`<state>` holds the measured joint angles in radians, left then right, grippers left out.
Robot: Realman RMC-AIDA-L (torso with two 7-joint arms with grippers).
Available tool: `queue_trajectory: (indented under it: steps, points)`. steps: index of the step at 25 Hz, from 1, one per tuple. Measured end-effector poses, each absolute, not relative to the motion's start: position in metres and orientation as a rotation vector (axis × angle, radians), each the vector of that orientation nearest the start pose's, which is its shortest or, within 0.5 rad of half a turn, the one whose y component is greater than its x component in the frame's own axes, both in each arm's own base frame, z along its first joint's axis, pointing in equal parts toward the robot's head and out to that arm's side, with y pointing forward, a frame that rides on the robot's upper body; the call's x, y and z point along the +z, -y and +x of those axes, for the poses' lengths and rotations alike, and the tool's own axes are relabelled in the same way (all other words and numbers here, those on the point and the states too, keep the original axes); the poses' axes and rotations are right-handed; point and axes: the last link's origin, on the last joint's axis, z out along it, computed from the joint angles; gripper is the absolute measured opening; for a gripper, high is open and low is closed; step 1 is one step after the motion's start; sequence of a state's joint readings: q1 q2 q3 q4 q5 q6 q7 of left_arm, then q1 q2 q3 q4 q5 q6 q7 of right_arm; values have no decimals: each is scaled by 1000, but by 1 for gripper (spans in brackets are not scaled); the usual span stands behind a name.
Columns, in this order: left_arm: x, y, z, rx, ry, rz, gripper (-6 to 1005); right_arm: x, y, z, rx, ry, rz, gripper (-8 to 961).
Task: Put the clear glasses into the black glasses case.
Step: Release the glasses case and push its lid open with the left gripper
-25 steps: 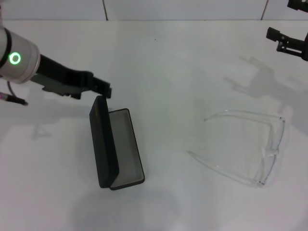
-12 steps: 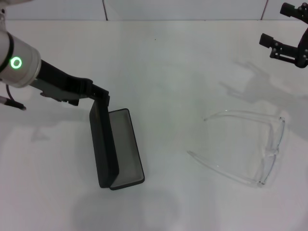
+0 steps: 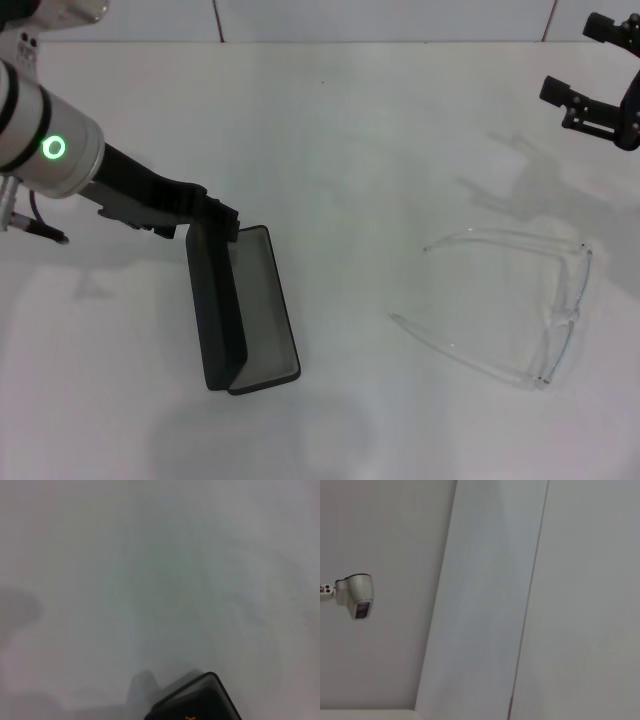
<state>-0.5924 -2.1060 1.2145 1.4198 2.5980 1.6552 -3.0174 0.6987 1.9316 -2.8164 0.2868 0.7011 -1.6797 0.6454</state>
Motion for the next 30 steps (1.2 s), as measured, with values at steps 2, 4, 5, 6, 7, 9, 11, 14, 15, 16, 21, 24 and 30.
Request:
queue_trajectory:
  steps: [2, 4, 5, 6, 7, 9, 11, 14, 15, 16, 21, 24, 30]
  points:
    - [25, -354, -178, 243, 1581, -2224, 696, 58, -358, 270, 920, -33, -2259, 842]
    - [22, -355, -176, 250, 1585, -2233, 692, 60, -357, 272, 920, -36, -2251, 842]
    - [20, -356, -176, 255, 1589, -2237, 690, 61, -356, 273, 919, -37, -2250, 842]
    - [19, -357, -175, 262, 1592, -2240, 689, 61, -356, 273, 918, -36, -2249, 842]
    - [17, -358, -174, 269, 1592, -2244, 687, 61, -356, 273, 918, -35, -2249, 842]
    - [15, -360, -173, 283, 1594, -2251, 683, 62, -356, 274, 913, -33, -2247, 842]
    - [13, -361, -171, 292, 1593, -2258, 680, 62, -356, 274, 909, -32, -2247, 841]
    - [11, -362, -171, 306, 1599, -2260, 674, 62, -356, 275, 907, -33, -2246, 841]
    - [10, -362, -172, 312, 1605, -2259, 672, 62, -356, 275, 908, -33, -2245, 841]
    - [10, -362, -172, 316, 1609, -2257, 671, 62, -356, 275, 908, -33, -2242, 841]
    - [9, -362, -174, 327, 1612, -2254, 662, 64, -355, 276, 908, -33, -2234, 841]
    - [8, -361, -175, 355, 1595, -2250, 656, 64, -355, 276, 908, -30, -2235, 842]
    - [8, -362, -174, 380, 1577, -2253, 645, 64, -356, 275, 909, -27, -2235, 841]
